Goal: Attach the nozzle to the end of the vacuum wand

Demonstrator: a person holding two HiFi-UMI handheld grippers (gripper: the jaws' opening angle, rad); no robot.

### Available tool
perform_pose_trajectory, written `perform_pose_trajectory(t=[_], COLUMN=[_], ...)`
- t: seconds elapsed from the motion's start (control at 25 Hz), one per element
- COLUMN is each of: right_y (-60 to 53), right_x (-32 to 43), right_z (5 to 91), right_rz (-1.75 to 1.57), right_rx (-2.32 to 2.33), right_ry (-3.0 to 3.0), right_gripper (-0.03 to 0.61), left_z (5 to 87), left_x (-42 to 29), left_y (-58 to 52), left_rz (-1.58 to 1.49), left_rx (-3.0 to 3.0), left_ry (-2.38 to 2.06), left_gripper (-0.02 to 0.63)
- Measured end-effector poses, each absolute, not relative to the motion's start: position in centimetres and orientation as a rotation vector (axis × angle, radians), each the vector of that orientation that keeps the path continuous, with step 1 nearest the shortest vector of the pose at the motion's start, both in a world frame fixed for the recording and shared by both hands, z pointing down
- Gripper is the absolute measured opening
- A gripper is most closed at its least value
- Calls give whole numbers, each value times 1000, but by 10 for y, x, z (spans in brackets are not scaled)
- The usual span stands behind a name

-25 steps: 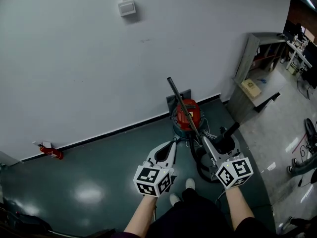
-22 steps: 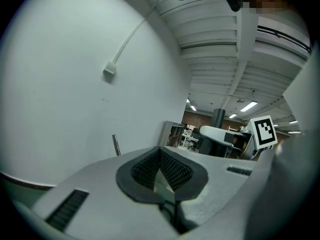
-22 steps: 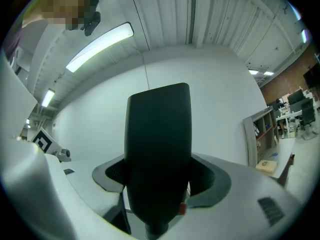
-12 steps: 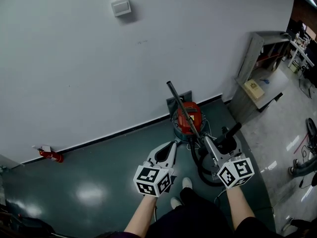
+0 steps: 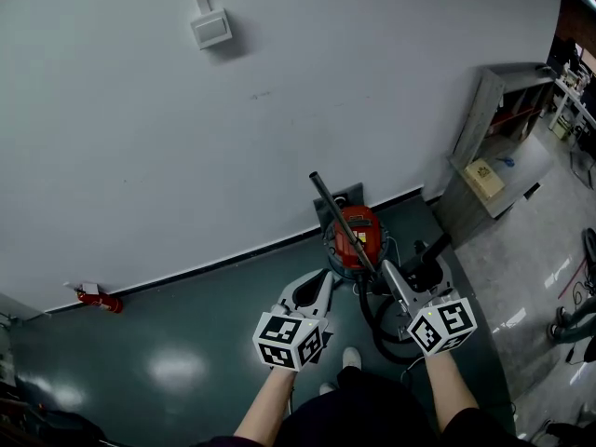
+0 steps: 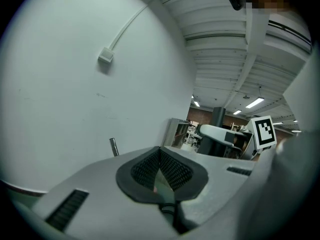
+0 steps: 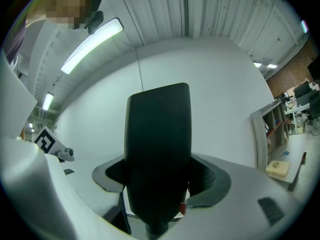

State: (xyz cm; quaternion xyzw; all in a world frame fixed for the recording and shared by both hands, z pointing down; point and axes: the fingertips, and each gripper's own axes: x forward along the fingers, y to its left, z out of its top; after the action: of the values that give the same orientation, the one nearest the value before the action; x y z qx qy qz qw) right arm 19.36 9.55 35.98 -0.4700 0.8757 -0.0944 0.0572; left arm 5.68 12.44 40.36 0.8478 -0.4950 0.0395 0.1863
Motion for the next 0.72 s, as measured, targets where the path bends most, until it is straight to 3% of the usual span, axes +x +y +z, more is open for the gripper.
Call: perform_pose_trajectory(t=[0.72], right_y=[35], right_x=[212], right_z=[379], right_rz=[-373], right_rx=[-1380], right_ry=[2645], right_gripper=[341], left_z=[416], left_x=[66], left_y=[63], left_rz=[147], left_rx=[2345], left_ry=[-1433], left_gripper=[5])
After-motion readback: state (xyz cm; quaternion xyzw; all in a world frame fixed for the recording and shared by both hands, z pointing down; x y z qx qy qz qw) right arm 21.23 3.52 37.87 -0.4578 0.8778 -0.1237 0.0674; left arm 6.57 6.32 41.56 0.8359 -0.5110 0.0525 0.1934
